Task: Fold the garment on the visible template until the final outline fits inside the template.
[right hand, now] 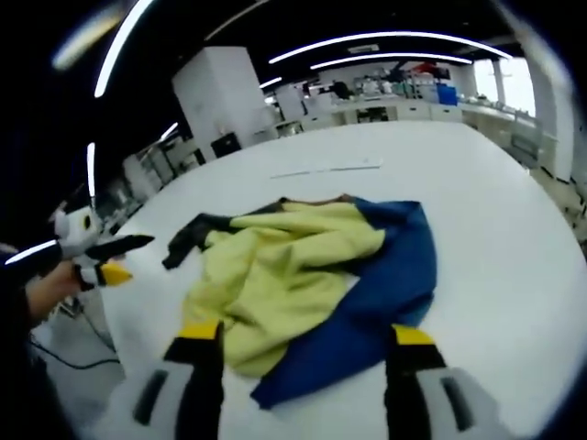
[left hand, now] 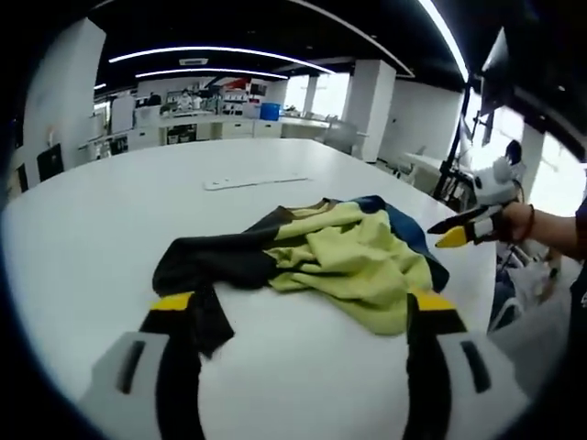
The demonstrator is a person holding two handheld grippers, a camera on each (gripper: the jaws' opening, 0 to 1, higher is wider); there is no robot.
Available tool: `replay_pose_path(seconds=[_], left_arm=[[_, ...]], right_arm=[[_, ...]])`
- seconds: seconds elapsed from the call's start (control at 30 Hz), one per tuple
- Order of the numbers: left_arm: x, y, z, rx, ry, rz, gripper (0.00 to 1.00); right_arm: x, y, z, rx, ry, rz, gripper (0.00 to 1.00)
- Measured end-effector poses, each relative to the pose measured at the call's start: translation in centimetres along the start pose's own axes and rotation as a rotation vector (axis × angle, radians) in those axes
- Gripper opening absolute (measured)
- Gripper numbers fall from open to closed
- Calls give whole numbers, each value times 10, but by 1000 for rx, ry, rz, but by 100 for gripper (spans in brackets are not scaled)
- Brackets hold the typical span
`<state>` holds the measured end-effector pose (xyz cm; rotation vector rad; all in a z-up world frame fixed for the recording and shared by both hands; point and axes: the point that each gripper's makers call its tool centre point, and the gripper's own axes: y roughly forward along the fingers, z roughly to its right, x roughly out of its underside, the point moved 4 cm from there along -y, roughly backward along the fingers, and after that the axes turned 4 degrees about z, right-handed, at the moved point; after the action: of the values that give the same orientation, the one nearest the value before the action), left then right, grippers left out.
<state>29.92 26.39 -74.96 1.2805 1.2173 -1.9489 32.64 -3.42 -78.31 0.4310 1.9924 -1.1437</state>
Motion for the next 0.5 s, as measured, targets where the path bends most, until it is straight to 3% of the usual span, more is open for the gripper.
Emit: replay_pose_path(seconds=[0.33, 0.5], left_arm=[[20, 10, 44, 87, 46, -32, 75], [29, 20, 57, 91, 78, -49, 73]], right_arm=[[24, -6, -18, -2, -44, -44, 62], [34, -13, -22, 22, -21, -50, 59]])
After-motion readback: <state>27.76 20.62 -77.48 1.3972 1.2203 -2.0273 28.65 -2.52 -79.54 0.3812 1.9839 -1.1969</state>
